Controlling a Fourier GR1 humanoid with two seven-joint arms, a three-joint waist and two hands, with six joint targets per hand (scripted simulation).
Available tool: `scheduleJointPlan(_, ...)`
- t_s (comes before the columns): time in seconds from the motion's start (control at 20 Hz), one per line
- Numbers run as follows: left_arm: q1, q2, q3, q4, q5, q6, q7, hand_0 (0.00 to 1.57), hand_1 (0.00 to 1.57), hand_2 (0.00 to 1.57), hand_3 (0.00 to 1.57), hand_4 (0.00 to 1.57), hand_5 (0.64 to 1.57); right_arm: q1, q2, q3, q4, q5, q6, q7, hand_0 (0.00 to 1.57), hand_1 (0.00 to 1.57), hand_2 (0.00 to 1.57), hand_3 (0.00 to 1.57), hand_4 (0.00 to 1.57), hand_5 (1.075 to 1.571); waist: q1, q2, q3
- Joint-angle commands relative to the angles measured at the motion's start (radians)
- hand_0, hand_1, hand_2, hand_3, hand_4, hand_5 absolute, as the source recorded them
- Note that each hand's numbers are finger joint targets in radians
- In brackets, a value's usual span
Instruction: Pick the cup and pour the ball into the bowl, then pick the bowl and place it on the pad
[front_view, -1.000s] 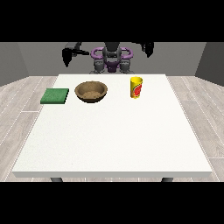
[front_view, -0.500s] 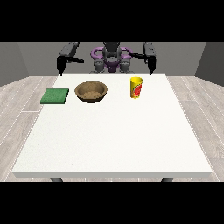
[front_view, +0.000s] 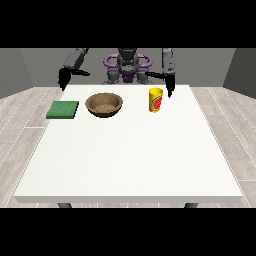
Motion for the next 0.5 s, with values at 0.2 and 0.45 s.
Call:
scheduleJointPlan(0.2, -0.087, -0.048, 0.042, 0.273, -0.012, 0.065, -0.200, 0.00, 0.00, 0.00, 0.00, 0.00, 1.267, -0.052, -0.046, -0.031, 0.042, -0.040, 0.041, 0.014, 0.00, 0.00, 0.00, 0.00, 0.00, 1.558, -0.041, 0.029, -0.0004)
scheduleJointPlan(0.45, -0.166, 0.021, 0.086, 0.350, 0.010, 0.026, -0.251, 0.00, 0.00, 0.00, 0.00, 0.00, 1.219, -0.105, -0.110, -0.089, 0.156, -0.061, 0.094, -0.087, 0.00, 0.00, 0.00, 0.00, 0.00, 1.559, -0.018, 0.083, -0.0002)
